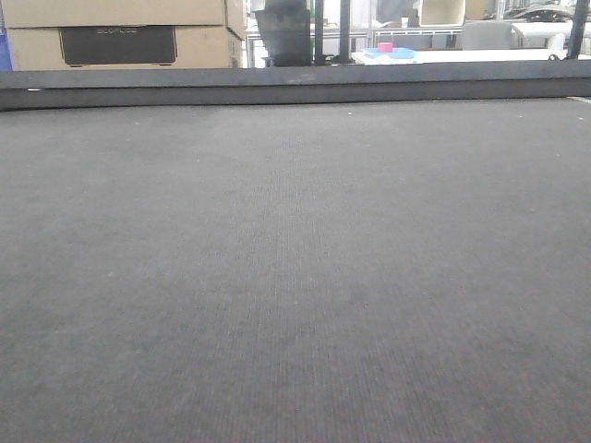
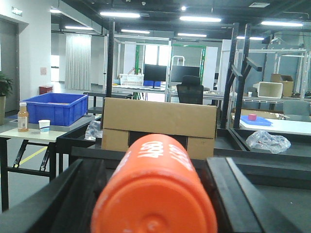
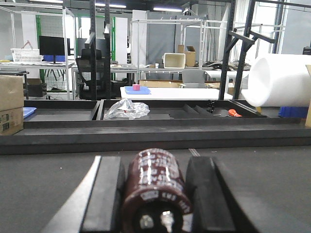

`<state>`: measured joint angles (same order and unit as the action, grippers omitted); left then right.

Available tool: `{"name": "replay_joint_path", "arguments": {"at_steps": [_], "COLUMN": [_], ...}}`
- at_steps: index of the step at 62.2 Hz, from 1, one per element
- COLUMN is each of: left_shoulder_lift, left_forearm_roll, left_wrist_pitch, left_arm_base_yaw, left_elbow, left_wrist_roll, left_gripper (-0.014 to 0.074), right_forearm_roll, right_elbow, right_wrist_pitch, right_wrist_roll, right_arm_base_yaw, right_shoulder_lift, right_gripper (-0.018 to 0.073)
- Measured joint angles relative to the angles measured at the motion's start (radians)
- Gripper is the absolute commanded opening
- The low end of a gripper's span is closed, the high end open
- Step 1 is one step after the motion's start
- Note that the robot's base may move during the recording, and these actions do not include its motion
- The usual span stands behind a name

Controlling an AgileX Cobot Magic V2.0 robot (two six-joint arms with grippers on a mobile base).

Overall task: Place cylindrical capacitor in blue bin on shelf
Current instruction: 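Lift both held capacitors up off the table, then drive the base away from the table to the blue-bin shelf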

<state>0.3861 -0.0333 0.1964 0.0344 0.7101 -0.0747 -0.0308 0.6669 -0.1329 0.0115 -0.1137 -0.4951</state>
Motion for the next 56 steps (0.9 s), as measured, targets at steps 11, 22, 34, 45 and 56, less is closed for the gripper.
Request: {"name": "replay_joint_path", "arguments": {"at_steps": [11,22,34,45,56], "left_shoulder_lift": [0.0,0.0,0.0,0.0,0.0], "left_forearm_roll": [0.0,0.0,0.0,0.0,0.0], "left_wrist_pitch": [0.002,0.002,0.002,0.002,0.002], "left_arm_base_yaw": [0.0,0.0,0.0,0.0,0.0], "left_elbow": [0.0,0.0,0.0,0.0,0.0], "left_wrist_roll": [0.0,0.0,0.0,0.0,0.0], "left_gripper": [-0.0111,-0.0111,-0.0111,-0.0111,-0.0111], "right_forearm_roll": [0.0,0.0,0.0,0.0,0.0], "right_elbow": [0.0,0.0,0.0,0.0,0.0], "right_wrist_pitch": [0.0,0.0,0.0,0.0,0.0], "right_wrist_roll": [0.0,0.0,0.0,0.0,0.0], "right_arm_base_yaw": [0.0,0.0,0.0,0.0,0.0], "right_shoulder_lift": [0.0,0.0,0.0,0.001,0.001], "right_gripper": [-0.0162,-0.0162,-0.0162,-0.0162,-0.0162]}}
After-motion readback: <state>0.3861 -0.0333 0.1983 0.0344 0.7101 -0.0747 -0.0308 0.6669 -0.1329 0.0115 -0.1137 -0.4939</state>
